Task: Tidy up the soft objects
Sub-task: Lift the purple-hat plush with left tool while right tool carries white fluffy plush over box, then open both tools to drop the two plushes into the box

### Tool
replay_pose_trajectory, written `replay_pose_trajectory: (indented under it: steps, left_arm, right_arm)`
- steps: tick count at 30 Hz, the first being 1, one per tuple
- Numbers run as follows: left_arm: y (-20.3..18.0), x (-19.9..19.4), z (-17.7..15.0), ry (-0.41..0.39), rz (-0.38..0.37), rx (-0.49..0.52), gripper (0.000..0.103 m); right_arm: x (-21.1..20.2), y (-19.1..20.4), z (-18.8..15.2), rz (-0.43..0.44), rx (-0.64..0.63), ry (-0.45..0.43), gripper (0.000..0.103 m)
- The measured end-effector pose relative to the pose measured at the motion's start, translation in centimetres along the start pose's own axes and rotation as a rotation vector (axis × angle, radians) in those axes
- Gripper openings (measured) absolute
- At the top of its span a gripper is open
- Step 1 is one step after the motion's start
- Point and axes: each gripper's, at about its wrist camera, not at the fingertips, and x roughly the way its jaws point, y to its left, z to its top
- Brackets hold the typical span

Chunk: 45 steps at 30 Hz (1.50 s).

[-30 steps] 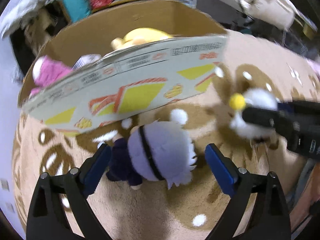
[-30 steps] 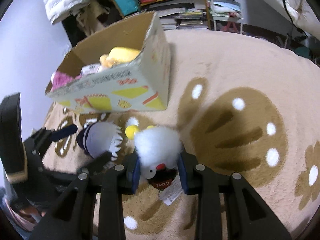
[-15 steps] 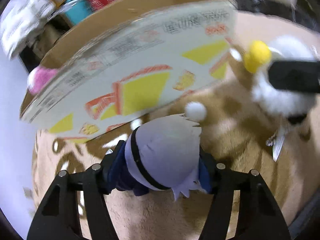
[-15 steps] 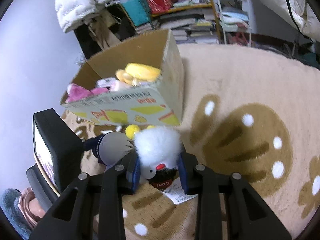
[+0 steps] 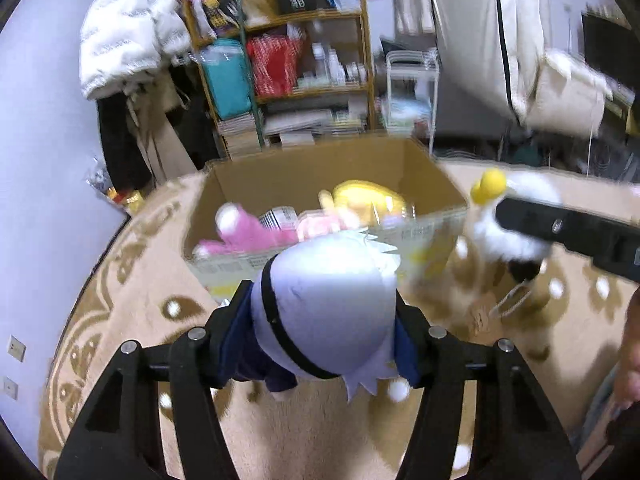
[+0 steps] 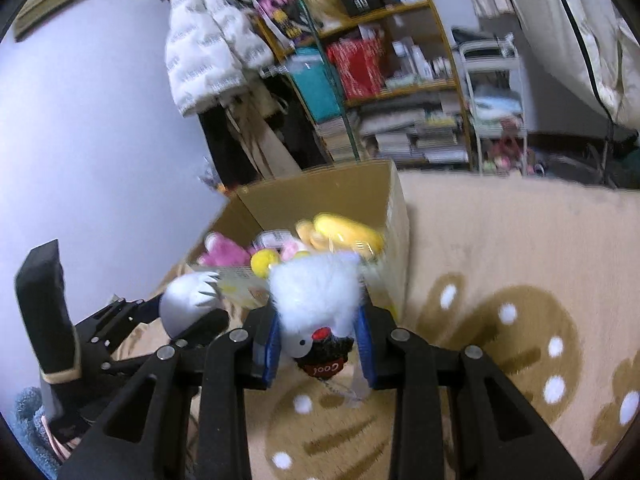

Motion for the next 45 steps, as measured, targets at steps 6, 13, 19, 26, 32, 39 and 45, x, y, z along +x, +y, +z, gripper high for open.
replay_pose_trajectory:
  steps: [6,13,19,26,32,39,45]
  left_arm:
    - [3.1,-1.2,3.2,-0.11,0.004,-0.049,0.06]
    - [5.4,-0.1,6.5,-0.14,0.012,-0.09,0.061]
    - [5.8,2.2,8.5,-0.153,0.011,-0.08,0.061]
    - [5.9,6.2,9.2,-0.081,-0.013,-0.112,0.063]
    - [5.8,7.9,8.5,-0.033,0.002,-0.112,0.071]
    - [5.7,6.7,7.9,-0.052,0.063,-0.097,0.096]
    - [6.2,3.6,7.1,-0.082,0.102,-0.096,0.099]
  right_arm:
    - [-0.4,1.7,3.4,0.027,-0.067,-0.082,0.033]
    - [1.4,3.0,7.1,0.047,-0.126,-0.115,0.034]
    - [2.7,3.8,9.8,0.075,-0.174,-0.169,0.034]
    - [5.7,2.1,9.3,0.067,-0.15,-0.119,0.034]
    - [8.4,-0.1,7.8,0.078,-0.088,-0.006,0.037]
    - [8.0,-0.6,7.1,0.059,-0.082,-0.003,0.037]
    - [5.3,0.0,6.8,0.042,-0.091,-0.043,0.062]
